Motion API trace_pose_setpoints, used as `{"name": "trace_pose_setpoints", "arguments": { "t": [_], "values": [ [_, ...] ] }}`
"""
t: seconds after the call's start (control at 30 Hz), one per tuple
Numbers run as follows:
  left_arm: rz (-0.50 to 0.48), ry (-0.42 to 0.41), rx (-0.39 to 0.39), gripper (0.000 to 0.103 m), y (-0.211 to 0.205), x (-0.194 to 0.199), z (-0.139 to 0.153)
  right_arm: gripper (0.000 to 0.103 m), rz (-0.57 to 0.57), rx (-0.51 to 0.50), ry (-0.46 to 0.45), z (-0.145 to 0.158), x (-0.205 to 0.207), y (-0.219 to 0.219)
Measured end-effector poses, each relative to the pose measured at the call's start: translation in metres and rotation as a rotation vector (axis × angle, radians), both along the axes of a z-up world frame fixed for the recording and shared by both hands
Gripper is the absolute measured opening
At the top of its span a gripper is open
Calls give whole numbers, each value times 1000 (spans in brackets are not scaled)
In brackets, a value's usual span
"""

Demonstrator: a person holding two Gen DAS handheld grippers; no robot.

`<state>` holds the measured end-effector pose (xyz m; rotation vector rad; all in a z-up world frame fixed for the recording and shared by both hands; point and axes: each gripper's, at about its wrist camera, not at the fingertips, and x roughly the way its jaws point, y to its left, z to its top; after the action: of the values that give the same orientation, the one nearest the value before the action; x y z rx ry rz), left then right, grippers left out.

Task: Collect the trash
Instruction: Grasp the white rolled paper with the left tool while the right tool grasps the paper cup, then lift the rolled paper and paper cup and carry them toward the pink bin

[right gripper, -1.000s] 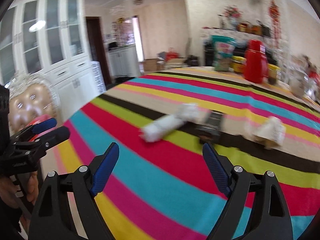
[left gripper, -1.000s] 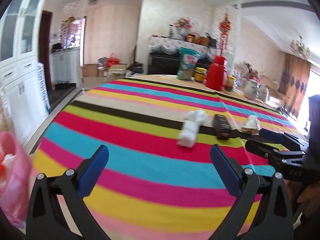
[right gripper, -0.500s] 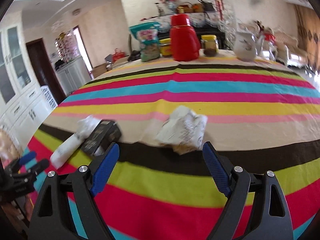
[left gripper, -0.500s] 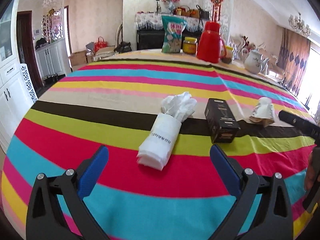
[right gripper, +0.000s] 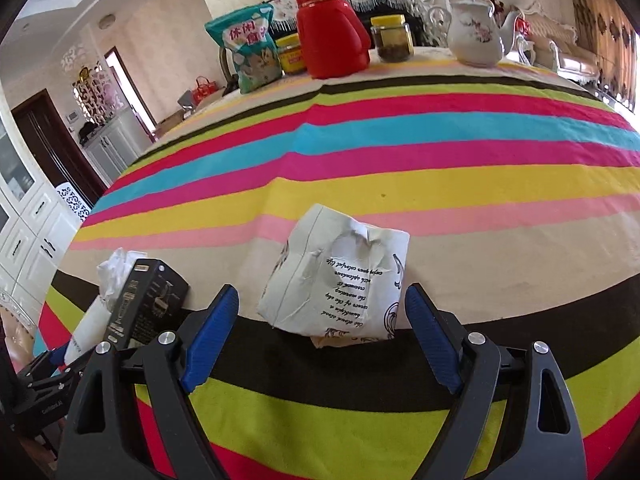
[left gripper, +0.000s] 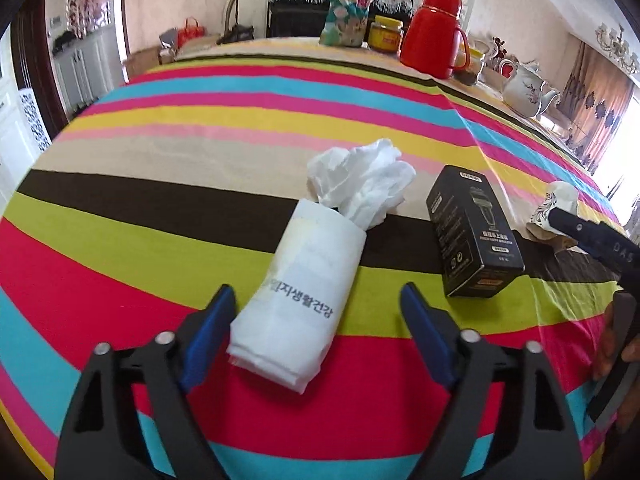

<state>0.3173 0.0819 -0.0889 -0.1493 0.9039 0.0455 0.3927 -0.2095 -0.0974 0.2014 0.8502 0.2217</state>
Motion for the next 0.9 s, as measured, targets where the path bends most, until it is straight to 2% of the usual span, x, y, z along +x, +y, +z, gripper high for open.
{"name": "trace_pose_setpoints", "arguments": {
  "t": [0.03, 0.07, 0.1, 0.13, 0.2, 0.37, 0.9],
  "values": [
    [-4, -5, -9, 75, 1, 1, 0, 73, 8, 1, 14, -2, 2, 1],
    [-8, -6, -14, 73, 1, 3, 0, 66, 16, 3, 23, -4, 3, 2],
    [-10, -8, -11, 68, 1, 3, 1, 65, 19, 4, 22, -3, 4, 3],
    [-18, -11, -14, 54, 0, 3, 1, 63, 21, 2, 17, -3, 4, 3],
    [-36, -14, -10, 34, -1, 1, 2, 56, 23, -14, -8, 1, 0, 5],
    [-69, -48, -11, 30, -5, -10, 7, 46, 41, -49, -65, 9, -17, 10],
    [-79, -136, 31, 28, -18, -64, 30, 46, 101, -30, -147, 37, -98, 13]
  ]
}}
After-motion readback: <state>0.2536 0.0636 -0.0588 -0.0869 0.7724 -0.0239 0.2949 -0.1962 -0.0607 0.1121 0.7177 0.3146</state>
